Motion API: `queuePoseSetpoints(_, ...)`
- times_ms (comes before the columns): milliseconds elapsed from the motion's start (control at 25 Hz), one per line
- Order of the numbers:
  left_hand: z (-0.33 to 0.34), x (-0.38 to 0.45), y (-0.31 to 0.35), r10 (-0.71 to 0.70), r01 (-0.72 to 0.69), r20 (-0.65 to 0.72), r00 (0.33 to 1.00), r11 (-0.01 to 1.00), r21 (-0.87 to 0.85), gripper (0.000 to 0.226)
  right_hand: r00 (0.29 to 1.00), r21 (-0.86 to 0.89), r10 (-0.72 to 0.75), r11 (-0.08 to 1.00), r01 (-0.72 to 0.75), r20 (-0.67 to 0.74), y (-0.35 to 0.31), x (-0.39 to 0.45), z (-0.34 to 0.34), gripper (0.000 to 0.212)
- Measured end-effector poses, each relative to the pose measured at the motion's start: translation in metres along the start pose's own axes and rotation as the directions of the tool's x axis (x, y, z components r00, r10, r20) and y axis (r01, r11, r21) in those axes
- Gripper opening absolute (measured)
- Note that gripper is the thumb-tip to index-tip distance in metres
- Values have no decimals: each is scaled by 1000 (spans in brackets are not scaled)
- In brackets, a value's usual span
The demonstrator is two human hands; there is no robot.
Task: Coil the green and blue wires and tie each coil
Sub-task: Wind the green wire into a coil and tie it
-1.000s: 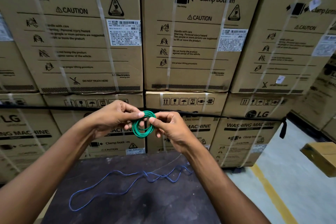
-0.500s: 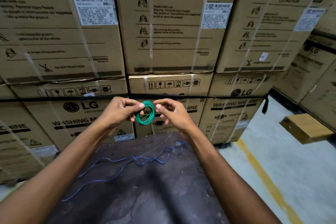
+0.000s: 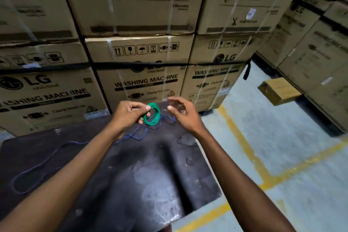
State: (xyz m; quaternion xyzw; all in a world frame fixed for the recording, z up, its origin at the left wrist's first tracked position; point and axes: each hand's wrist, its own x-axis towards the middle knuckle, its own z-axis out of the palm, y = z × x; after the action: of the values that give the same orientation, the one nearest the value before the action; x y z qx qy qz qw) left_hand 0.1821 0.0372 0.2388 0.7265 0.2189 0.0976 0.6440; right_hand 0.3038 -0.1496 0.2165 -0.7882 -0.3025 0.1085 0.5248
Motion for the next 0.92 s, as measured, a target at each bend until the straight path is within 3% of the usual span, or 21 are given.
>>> queuePoseSetpoints(200,57,12,-70,-154,155,43,987,988,-25,11,976,-38,218,975,-219,-27,88,-22,-22,23)
queuePoseSetpoints(320,84,18,-109,-216,217,46,975,976,-22,12,954,-51,300,952,-301,-30,134,-31,-22,29)
queuePoseSetpoints(600,134,15,-186,-388,389,27,921,921,-11,17,851,-53,526,850,-525,2,229,-87,1,13)
queuePoseSetpoints(920,159,-9,-231,-466,463,31,884,883,73,16,810,-213,583,785,-581,-62,287,-138,40,34)
